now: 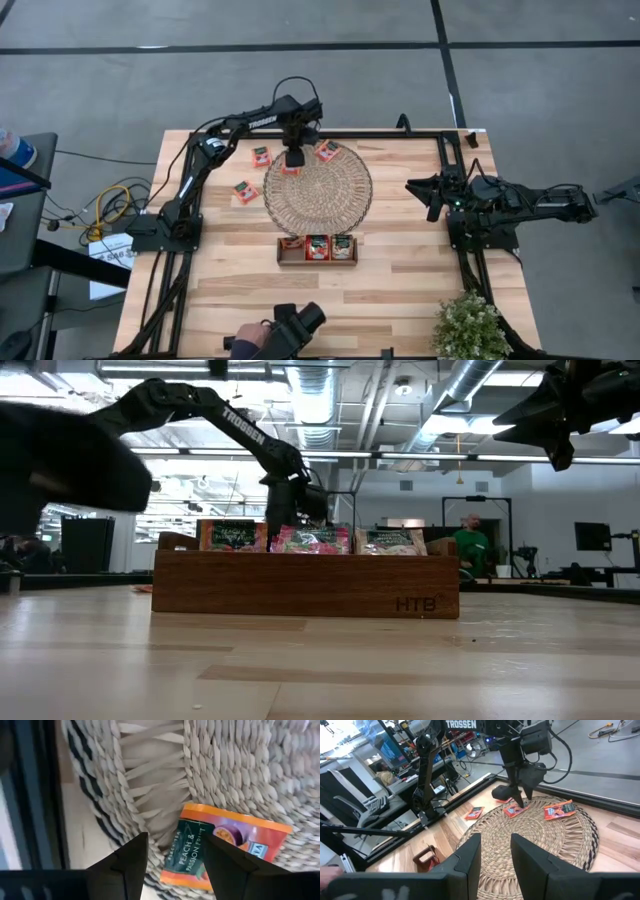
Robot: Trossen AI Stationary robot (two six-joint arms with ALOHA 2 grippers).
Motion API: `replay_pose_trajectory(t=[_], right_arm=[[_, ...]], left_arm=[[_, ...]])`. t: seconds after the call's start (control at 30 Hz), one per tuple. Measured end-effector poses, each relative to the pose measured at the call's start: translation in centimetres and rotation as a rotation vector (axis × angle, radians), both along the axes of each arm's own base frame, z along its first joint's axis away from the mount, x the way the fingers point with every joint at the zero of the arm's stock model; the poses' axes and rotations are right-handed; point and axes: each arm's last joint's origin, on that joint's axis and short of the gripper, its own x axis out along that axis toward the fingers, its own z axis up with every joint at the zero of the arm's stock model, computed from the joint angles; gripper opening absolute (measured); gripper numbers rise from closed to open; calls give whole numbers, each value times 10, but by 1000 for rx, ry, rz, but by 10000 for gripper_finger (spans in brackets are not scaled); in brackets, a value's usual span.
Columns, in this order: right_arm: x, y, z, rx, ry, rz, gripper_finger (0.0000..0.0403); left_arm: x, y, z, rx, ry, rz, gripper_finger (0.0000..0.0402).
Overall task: Pick & Place Tea
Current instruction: Put the orange tea bag into the left section of the wooden organizer
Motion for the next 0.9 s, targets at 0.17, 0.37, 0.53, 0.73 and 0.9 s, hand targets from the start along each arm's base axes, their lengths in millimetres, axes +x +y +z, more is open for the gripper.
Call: replay_pose_trajectory(t=[0.17, 0.37, 0.53, 0.73, 0.9], right_arm=[[0, 0, 0, 0, 0, 0, 98], [0, 0, 0, 0, 0, -2, 98], [0, 0, 0, 0, 0, -2, 98], [0, 0, 0, 1, -1, -3, 98], [0, 0, 0, 1, -1, -3, 98]], left_arm=[[-4, -3, -10, -10, 17, -22, 174], [-6, -4, -14, -13, 29, -22, 167], [-5, -5, -15, -14, 33, -23, 136], [-3, -8, -17, 38, 80, -39, 66], [1, -11, -17, 67, 93, -49, 17]])
